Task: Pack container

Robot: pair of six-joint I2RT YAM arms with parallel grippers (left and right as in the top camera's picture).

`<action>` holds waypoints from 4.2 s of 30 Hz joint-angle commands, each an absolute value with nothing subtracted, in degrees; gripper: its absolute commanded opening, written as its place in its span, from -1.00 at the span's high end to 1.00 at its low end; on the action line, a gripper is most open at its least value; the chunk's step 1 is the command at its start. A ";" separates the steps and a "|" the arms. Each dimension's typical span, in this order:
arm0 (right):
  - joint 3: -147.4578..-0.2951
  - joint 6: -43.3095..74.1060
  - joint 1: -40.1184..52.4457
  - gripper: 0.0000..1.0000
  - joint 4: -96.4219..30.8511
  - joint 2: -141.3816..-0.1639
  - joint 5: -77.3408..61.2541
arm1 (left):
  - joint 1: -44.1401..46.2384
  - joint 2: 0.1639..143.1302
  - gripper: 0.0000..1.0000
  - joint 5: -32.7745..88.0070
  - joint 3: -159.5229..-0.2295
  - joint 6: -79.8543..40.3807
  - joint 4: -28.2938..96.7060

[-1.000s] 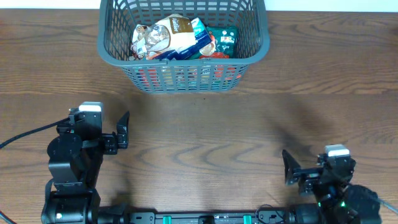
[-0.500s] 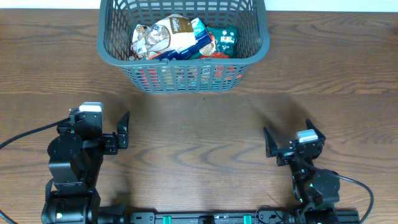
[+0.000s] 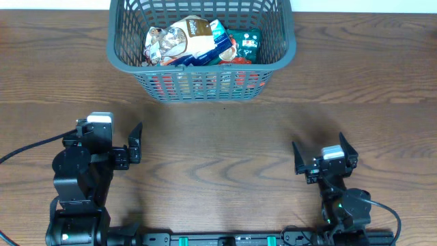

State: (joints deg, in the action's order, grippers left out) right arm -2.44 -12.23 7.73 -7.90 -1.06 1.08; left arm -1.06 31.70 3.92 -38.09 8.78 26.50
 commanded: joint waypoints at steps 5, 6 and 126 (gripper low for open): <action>-2.00 -12.49 7.46 -0.98 -7.92 -0.27 1.26 | -0.89 31.46 -0.97 4.05 -38.00 8.03 26.28; -2.00 -12.49 7.44 -0.99 -7.92 -0.27 1.26 | -0.89 31.46 -0.97 4.03 -38.00 8.03 26.28; -2.00 -12.47 7.44 -0.99 -7.92 -0.30 1.26 | 5.13 0.23 -0.97 11.38 -0.23 12.60 2.96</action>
